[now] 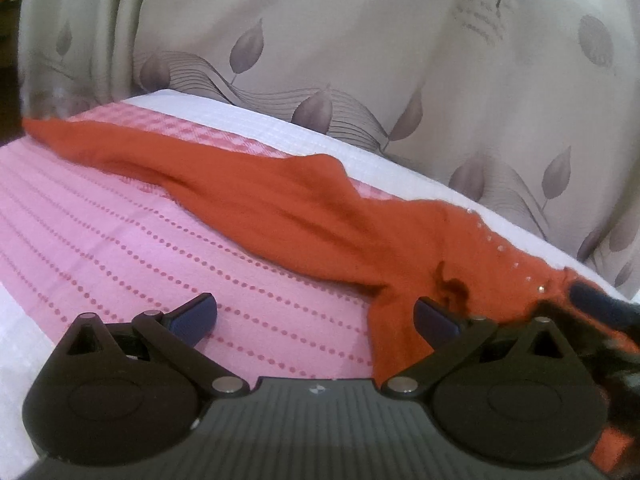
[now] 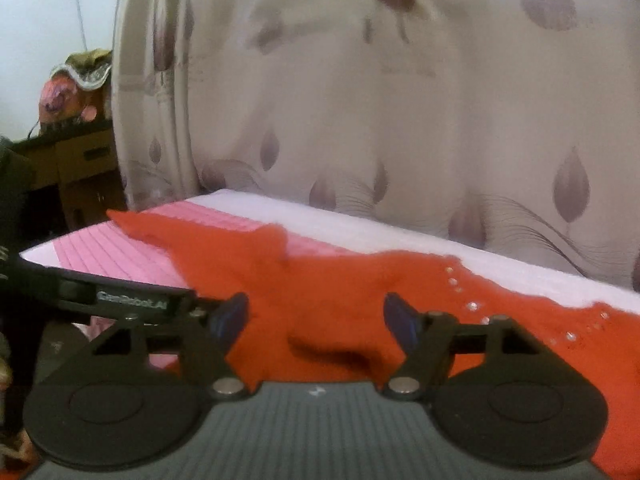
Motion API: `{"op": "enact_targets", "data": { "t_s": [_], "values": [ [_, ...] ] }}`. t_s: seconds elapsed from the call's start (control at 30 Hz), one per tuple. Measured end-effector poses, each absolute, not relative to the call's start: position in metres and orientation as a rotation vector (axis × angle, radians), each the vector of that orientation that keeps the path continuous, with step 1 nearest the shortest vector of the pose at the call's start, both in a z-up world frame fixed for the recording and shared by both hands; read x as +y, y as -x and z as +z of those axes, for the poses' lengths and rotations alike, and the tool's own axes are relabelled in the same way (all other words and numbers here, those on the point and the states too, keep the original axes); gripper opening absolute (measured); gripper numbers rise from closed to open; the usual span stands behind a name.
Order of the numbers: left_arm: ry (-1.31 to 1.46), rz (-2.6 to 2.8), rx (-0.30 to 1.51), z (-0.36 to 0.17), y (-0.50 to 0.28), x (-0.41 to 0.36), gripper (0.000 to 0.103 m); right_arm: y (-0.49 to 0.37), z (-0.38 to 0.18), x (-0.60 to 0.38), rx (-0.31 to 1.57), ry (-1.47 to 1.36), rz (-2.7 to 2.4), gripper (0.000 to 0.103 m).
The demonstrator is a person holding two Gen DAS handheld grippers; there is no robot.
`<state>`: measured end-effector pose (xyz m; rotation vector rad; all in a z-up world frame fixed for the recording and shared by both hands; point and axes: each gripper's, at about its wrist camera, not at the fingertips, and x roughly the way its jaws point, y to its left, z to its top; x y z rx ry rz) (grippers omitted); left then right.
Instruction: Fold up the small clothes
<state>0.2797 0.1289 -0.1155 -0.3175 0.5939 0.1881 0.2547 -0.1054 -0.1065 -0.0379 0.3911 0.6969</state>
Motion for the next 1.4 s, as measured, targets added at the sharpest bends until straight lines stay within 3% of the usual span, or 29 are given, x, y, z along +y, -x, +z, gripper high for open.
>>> {"op": "enact_targets", "data": {
  "t_s": [0.13,0.33,0.5,0.53,0.57,0.6,0.67,0.8,0.93,0.97,1.03,1.07,1.2,1.4],
  "values": [
    [0.330,0.183,0.590,-0.115,-0.279,0.131,0.103,-0.246,-0.101,-0.144,0.376,-0.062,0.587,0.074],
    [0.346,0.199,0.580,-0.114,-0.276,0.135,0.103,-0.245,-0.108,-0.164,0.418,0.005,0.492,0.074],
    [0.412,0.334,0.544,-0.113,-0.270,0.153,0.103,-0.256,-0.111,-0.096,0.394,0.295,0.612,0.073],
    [0.432,0.363,0.533,-0.113,-0.268,0.158,0.103,-0.265,-0.118,-0.081,0.425,0.356,0.609,0.059],
    [0.441,0.389,0.524,-0.113,-0.267,0.161,0.103,-0.274,-0.126,-0.067,0.462,0.418,0.595,0.026],
    [0.446,0.415,0.519,-0.112,-0.266,0.163,0.103,-0.283,-0.134,-0.055,0.497,0.468,0.576,0.013],
    [0.457,0.436,0.514,-0.113,-0.267,0.167,0.103,-0.298,-0.139,-0.043,0.516,0.464,0.564,0.010],
    [0.441,0.446,0.519,-0.112,-0.270,0.166,0.103,-0.320,-0.115,-0.052,0.472,0.165,0.506,0.008],
    [0.435,0.448,0.523,-0.113,-0.269,0.163,0.103,-0.328,-0.137,-0.039,0.650,0.100,0.698,0.008],
    [0.441,0.446,0.521,-0.113,-0.268,0.164,0.103,-0.325,-0.136,-0.036,0.637,0.139,0.700,0.010],
    [0.448,0.446,0.516,-0.114,-0.268,0.165,0.103,-0.321,-0.126,-0.043,0.605,0.121,0.675,0.029],
    [0.444,0.444,0.516,-0.114,-0.269,0.165,0.103,-0.317,-0.119,-0.053,0.582,0.068,0.673,0.043],
    [0.476,0.393,0.502,-0.115,-0.269,0.171,0.103,-0.282,-0.103,-0.095,0.485,-0.058,0.624,0.074],
    [0.617,0.273,0.526,-0.110,-0.262,0.216,0.103,-0.226,-0.124,-0.136,0.486,0.145,0.409,0.078]
  ]
}}
